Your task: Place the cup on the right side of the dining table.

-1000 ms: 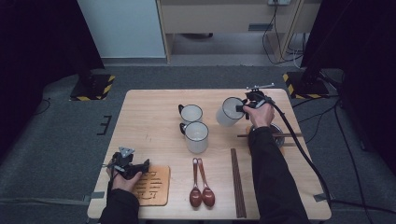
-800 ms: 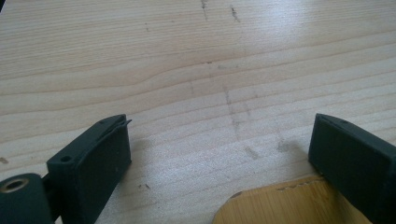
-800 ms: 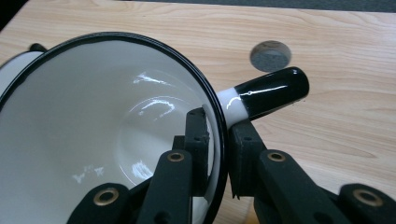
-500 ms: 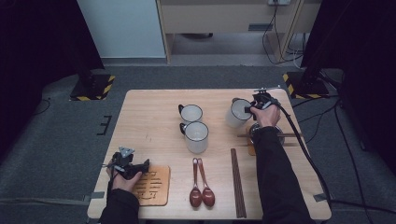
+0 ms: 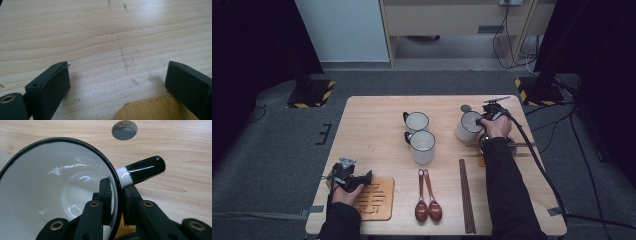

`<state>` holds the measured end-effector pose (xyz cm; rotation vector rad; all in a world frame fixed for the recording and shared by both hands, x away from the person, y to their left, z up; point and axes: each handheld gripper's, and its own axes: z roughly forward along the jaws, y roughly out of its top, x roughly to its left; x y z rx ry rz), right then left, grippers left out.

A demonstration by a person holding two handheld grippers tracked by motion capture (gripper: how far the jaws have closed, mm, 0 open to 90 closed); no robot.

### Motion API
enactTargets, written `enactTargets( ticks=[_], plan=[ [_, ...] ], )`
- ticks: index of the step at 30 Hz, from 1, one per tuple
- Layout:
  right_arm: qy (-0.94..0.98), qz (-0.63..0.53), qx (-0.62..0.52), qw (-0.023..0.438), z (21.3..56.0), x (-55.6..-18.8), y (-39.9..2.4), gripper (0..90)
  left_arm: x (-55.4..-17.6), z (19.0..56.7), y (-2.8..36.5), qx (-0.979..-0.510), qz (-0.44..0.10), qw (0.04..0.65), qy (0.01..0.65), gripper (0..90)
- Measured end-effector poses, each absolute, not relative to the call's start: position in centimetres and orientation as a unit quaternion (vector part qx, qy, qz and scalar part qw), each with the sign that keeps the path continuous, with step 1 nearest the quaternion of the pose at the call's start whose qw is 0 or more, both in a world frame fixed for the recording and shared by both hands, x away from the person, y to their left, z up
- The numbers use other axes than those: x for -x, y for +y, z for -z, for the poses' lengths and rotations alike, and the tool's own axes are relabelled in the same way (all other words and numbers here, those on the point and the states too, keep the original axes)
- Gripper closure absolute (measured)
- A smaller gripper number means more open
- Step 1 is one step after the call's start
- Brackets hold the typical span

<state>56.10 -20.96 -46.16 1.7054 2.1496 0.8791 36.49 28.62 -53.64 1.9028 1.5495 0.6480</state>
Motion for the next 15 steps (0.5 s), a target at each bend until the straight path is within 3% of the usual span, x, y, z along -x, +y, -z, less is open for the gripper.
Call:
enactTargets(
  ticks=[15],
  plan=[
    [0.738,-0.295,-0.589,0.144,46.72,-56.42,-20.85,79.8,-36.5,53.65,28.61,-0.716,-0.244,0.297,0.583,4.5]
  ],
)
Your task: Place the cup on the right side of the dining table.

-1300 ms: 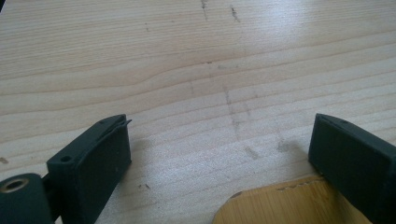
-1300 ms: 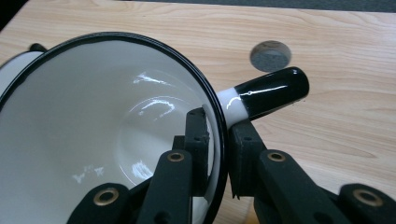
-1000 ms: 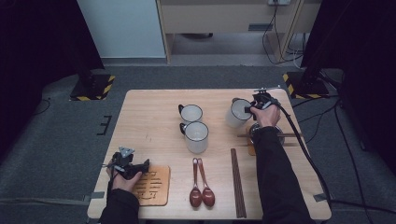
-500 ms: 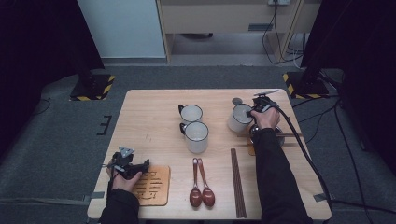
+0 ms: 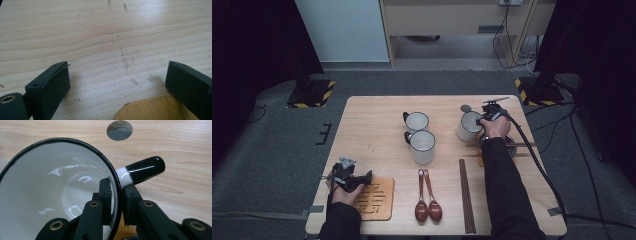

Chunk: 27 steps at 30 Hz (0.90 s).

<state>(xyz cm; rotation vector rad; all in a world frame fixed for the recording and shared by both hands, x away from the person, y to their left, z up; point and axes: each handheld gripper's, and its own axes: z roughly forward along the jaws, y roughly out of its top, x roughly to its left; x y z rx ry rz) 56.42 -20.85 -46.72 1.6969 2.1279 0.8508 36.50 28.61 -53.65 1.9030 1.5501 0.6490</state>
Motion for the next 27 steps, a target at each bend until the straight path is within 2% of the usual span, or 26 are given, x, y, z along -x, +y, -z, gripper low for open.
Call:
enactTargets(
  ticks=[6,9,12,16,23,26,27],
  plan=[
    [0.723,-0.324,-0.589,0.159,46.9,-56.4,-20.5,76.2,-36.5,53.6,28.6,-0.716,-0.244,0.297,0.583,4.5],
    [0.715,-0.333,-0.594,0.157,47.1,-56.5,-20.5,71.7,-36.5,53.6,28.6,-0.716,-0.244,0.297,0.583,4.6],
    [0.713,-0.334,-0.596,0.155,47.0,-56.5,-20.5,71.4,-36.5,53.6,28.6,-0.716,-0.244,0.297,0.583,4.5],
    [0.708,-0.342,-0.597,0.16,46.5,-56.2,-20.6,59.3,-36.5,53.6,28.6,-0.716,-0.244,0.297,0.583,4.5],
    [0.701,-0.377,-0.576,0.186,44.0,-54.4,-21.3,44.6,-36.5,53.6,28.6,-0.716,-0.244,0.297,0.583,4.5],
    [0.698,-0.398,-0.562,0.197,42.8,-53.4,-21.5,35.3,-36.5,53.6,28.6,-0.716,-0.244,0.297,0.583,4.5],
    [0.698,-0.405,-0.557,0.195,42.4,-53.1,-21.6,35.0,-36.5,53.6,28.6,-0.716,-0.244,0.297,0.583,4.5]
  ],
)
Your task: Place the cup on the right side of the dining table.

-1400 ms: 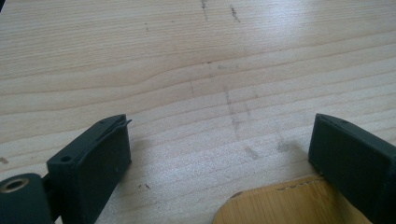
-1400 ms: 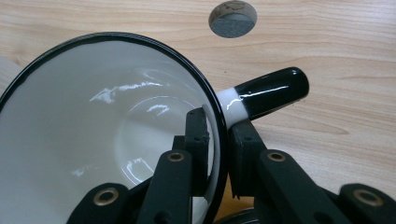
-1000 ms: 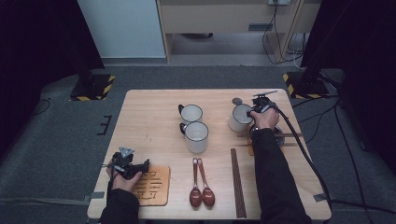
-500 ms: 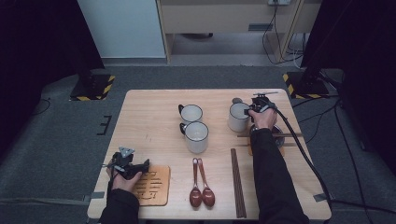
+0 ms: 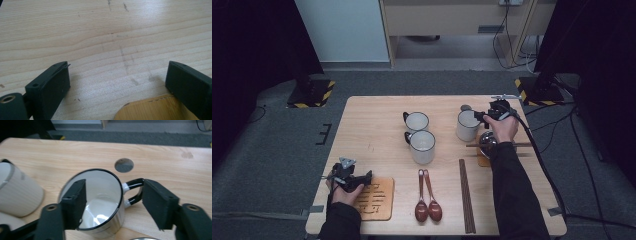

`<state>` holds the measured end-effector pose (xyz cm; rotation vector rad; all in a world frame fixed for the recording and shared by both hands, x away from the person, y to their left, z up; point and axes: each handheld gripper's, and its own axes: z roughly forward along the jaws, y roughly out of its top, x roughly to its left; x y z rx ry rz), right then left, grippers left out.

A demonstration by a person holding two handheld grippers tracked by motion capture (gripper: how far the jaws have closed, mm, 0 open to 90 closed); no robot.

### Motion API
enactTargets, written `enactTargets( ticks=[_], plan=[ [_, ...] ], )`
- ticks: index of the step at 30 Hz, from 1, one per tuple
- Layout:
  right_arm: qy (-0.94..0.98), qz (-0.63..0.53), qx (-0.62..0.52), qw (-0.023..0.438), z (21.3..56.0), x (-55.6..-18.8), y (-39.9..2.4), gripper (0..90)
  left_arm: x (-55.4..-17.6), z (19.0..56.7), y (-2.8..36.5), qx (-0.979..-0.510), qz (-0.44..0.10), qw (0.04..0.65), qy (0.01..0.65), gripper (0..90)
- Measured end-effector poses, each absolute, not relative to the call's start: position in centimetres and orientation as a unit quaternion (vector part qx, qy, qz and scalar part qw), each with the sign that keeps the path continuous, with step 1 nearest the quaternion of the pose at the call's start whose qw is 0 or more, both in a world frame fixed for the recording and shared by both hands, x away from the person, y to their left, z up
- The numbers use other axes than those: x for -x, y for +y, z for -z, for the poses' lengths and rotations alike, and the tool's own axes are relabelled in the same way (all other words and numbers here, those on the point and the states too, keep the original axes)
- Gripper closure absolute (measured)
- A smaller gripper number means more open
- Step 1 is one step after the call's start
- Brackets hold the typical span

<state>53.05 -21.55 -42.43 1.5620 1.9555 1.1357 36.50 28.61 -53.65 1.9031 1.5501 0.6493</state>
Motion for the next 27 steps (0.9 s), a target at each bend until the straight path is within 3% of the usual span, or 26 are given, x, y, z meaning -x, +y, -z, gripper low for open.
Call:
enactTargets(
  ticks=[12,27],
  plan=[
    [0.701,-0.465,-0.493,0.221,39.4,-47.2,-22.2,22.3,-36.5,53.6,28.6,-0.716,-0.244,0.297,0.583,4.5],
    [0.702,-0.466,-0.483,0.238,42.5,-39.8,-25.9,20.0,-36.5,53.6,28.6,-0.716,-0.245,0.296,0.583,4.5]
  ],
)
